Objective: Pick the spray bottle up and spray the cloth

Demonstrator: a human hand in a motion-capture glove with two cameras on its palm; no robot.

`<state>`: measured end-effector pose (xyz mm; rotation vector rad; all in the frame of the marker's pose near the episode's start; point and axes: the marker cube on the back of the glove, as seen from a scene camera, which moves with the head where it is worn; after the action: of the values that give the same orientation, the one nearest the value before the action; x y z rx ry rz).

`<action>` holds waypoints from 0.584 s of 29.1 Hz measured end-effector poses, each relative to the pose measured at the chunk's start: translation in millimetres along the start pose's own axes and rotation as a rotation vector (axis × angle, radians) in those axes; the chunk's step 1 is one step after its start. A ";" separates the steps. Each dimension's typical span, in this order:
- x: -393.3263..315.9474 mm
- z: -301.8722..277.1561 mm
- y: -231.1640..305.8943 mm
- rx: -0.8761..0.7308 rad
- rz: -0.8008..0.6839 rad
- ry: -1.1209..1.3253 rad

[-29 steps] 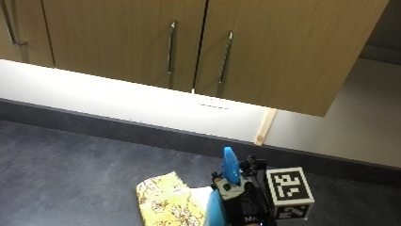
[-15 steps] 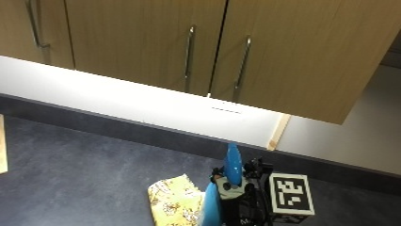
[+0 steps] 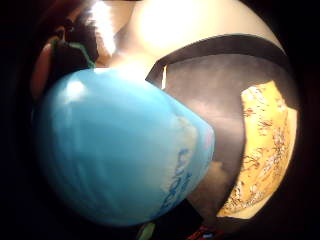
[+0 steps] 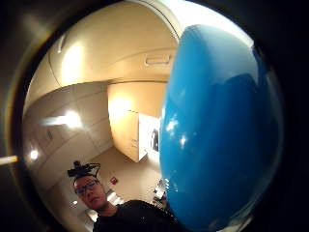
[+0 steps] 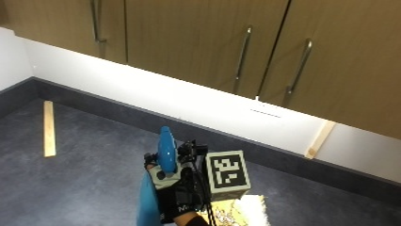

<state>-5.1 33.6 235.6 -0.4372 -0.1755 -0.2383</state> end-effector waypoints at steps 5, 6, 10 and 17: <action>19.6 -0.2 1.5 -0.019 0.018 0.019; 26.3 -0.3 2.9 -0.022 0.027 0.029; 57.5 2.2 10.4 -0.030 0.082 0.059; 93.5 1.0 20.3 -0.003 0.124 0.093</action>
<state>89.7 34.1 248.8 -0.4370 -0.0565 -0.1366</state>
